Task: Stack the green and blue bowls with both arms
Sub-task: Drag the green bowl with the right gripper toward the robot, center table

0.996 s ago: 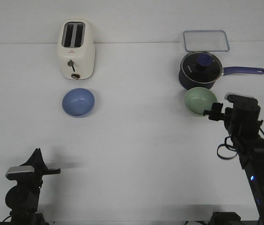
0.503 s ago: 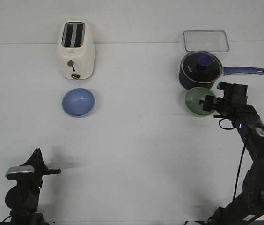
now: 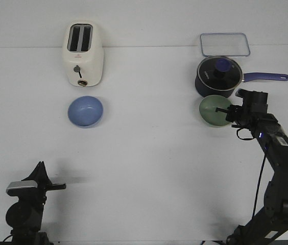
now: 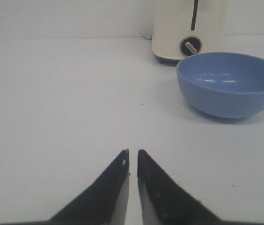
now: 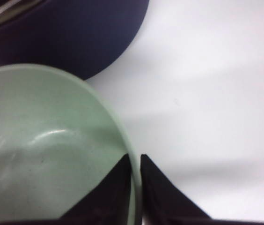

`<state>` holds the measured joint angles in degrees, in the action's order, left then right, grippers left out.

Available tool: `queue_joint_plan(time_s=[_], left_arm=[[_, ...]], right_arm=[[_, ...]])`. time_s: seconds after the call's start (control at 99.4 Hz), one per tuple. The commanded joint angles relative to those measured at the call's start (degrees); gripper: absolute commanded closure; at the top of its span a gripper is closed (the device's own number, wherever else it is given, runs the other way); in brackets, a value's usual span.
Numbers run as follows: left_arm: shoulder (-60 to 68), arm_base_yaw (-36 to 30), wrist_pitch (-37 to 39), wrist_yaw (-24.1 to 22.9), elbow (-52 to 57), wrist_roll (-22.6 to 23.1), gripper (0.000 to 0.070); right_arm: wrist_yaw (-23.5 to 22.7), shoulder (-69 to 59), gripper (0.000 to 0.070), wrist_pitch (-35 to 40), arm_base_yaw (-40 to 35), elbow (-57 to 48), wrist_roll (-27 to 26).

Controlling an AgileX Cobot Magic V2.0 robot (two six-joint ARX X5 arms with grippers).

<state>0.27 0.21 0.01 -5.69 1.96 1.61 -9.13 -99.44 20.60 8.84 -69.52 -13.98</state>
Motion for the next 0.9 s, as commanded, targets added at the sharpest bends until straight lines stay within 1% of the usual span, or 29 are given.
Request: queue_joint_plan(time_s=[0.0, 0.101, 0.201, 0.302, 0.402, 0.543, 0.704, 0.795, 0.885], left_arm=[[-0.09, 0.04, 0.74, 0.17, -1.16, 0.33, 0.0685], [-0.09, 0.04, 0.74, 0.17, -1.16, 0.35, 0.0685], [-0.09, 0.04, 0.74, 0.17, -1.16, 0.35, 0.0685], [-0.09, 0.04, 0.74, 0.17, -1.16, 0.35, 0.0685], [-0.09, 0.04, 0.74, 0.17, -1.16, 0.35, 0.0685], [-0.09, 0.04, 0.74, 0.17, -1.16, 0.35, 0.0685], [-0.09, 0.04, 0.74, 0.15, -1.16, 0.33, 0.0685], [-0.09, 0.04, 0.74, 0.15, -1.16, 0.35, 0.0685], [-0.09, 0.04, 0.74, 0.15, -1.16, 0.35, 0.0685]], right_arm=[[-2.62, 3.15, 0.07, 0.35, 0.26, -1.29, -0.66], [-5.99, 8.33, 0.07, 2.54, -0.09, -0.7, -0.61], [-6.99, 15.1, 0.07, 5.05, -2.6, 1.97, -0.61], [-7.43, 23.41, 0.07, 5.88, -7.58, 7.28, -0.61], [-7.21, 31.36, 0.07, 5.57, -15.3, 13.55, -1.36], [-2.23, 36.41, 0.07, 5.57, -28.74, 20.26, -5.49], [2.58, 35.32, 0.07, 4.52, -40.57, 24.74, -8.61], [5.75, 33.68, 0.07, 2.78, -45.55, 26.27, -10.34], [8.2, 31.8, 0.07, 2.49, -47.87, 26.47, -10.47]])
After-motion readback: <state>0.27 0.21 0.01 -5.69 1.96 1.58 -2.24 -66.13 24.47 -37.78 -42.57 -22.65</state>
